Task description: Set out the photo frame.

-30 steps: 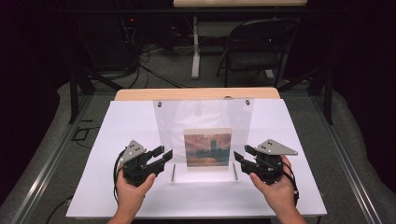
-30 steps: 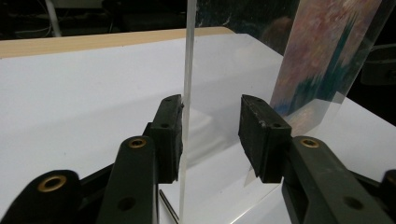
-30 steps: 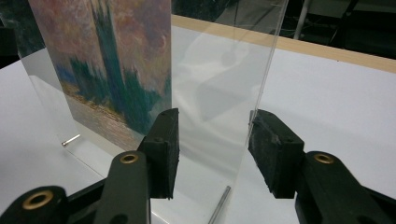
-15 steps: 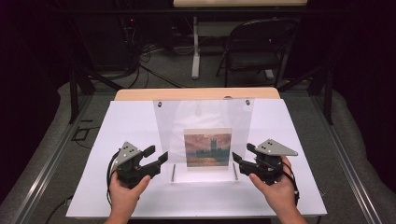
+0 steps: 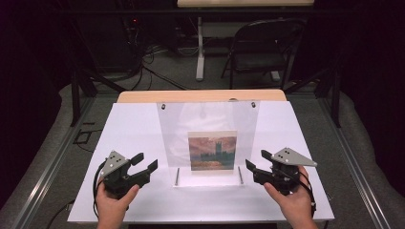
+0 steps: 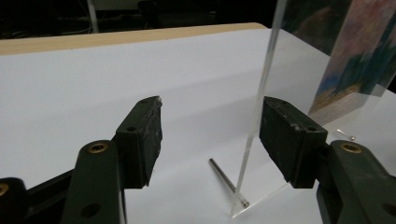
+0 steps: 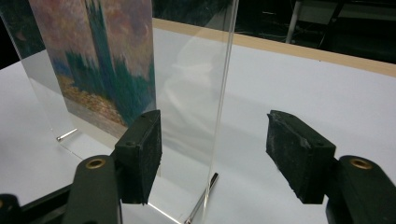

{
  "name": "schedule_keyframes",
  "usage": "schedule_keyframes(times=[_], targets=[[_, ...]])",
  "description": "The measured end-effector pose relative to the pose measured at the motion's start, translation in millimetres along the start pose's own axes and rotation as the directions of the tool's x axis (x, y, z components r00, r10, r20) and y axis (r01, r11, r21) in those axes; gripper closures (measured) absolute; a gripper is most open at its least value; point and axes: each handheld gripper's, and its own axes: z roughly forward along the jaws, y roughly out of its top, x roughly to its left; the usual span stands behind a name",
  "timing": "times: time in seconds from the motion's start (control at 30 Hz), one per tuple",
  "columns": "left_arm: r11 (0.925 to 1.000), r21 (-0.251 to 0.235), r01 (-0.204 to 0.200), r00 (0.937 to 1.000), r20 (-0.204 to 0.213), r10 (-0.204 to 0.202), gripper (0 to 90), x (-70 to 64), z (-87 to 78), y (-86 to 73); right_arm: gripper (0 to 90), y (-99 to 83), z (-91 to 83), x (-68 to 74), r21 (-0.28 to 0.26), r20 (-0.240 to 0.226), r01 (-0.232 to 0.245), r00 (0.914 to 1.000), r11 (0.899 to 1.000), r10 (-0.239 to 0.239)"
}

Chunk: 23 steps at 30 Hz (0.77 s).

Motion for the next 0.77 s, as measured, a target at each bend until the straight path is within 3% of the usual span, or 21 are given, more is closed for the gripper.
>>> schedule_keyframes(times=[0.2, 0.37, 0.57, 0.77], targets=[[0.9997, 0.01, 0.021, 0.9991, -0.038, -0.021, 39.5, 14.6, -2.5, -16.6, 35.8, -17.5, -1.1, -4.4, 0.023, 0.008, 0.007, 0.9999, 1.0, -0.007], [0.9998, 0.018, 0.012, 0.9977, -0.066, -0.011, 39.6, 22.2, 0.1, -28.2, 35.8, -33.8, 1.1, -13.7, 0.02, 0.033, -0.02, 0.9993, 1.0, 0.019], [0.9984, 0.049, 0.027, 0.9981, -0.056, -0.024, 39.5, 28.8, 9.7, -39.6, 34.9, -47.9, 6.6, -25.1, 0.006, 0.059, -0.05, 0.997, 0.999, 0.05], [0.9967, 0.068, 0.044, 0.9973, -0.062, -0.04, 39.5, 36.3, 16.3, -46.7, 34.8, -58.8, 10.9, -29.6, 0.031, 0.047, -0.083, 0.9956, 0.996, 0.082]])
